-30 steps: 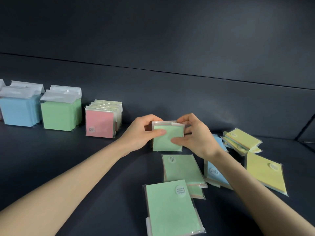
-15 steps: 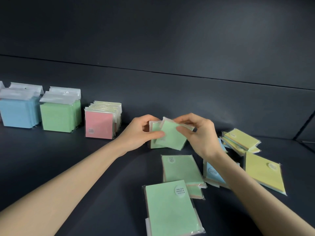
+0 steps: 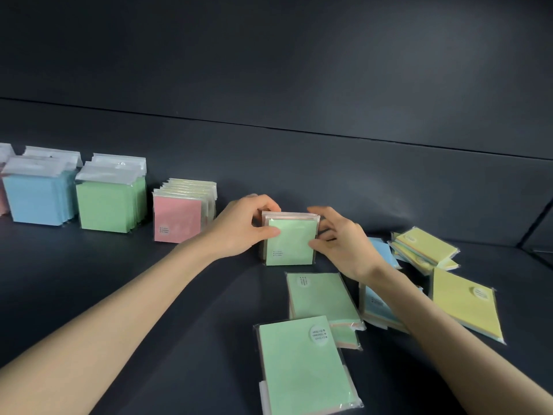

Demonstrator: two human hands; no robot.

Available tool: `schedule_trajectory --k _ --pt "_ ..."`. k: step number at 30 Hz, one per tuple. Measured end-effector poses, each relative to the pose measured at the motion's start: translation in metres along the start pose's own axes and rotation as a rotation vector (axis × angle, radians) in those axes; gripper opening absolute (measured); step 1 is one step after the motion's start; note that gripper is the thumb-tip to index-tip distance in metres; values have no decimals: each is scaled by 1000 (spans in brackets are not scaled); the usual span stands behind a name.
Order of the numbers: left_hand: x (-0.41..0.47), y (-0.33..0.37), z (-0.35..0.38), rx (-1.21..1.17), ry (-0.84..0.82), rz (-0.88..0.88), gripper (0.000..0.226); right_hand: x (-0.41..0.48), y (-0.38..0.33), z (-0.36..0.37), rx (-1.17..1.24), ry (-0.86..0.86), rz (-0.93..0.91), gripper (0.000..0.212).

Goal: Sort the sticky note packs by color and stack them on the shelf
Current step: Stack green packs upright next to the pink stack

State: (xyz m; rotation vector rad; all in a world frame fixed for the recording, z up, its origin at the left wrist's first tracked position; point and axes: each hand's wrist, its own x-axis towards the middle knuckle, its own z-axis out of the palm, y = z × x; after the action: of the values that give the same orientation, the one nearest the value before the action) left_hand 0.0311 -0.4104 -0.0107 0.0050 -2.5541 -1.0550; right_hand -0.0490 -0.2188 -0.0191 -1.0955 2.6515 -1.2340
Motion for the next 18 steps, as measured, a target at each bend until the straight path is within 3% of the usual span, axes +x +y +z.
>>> schedule_trajectory --k 6,12,18 --pt "10 0 -26 344 -59 19 33 21 -18 7 -133 -52 -23 45" --pt "27 -14 -51 835 -76 130 30 51 -33 38 -147 -17 -6 37" --pt "37 -25 -53 1056 -70 248 31 70 -31 49 -225 11 16 34"
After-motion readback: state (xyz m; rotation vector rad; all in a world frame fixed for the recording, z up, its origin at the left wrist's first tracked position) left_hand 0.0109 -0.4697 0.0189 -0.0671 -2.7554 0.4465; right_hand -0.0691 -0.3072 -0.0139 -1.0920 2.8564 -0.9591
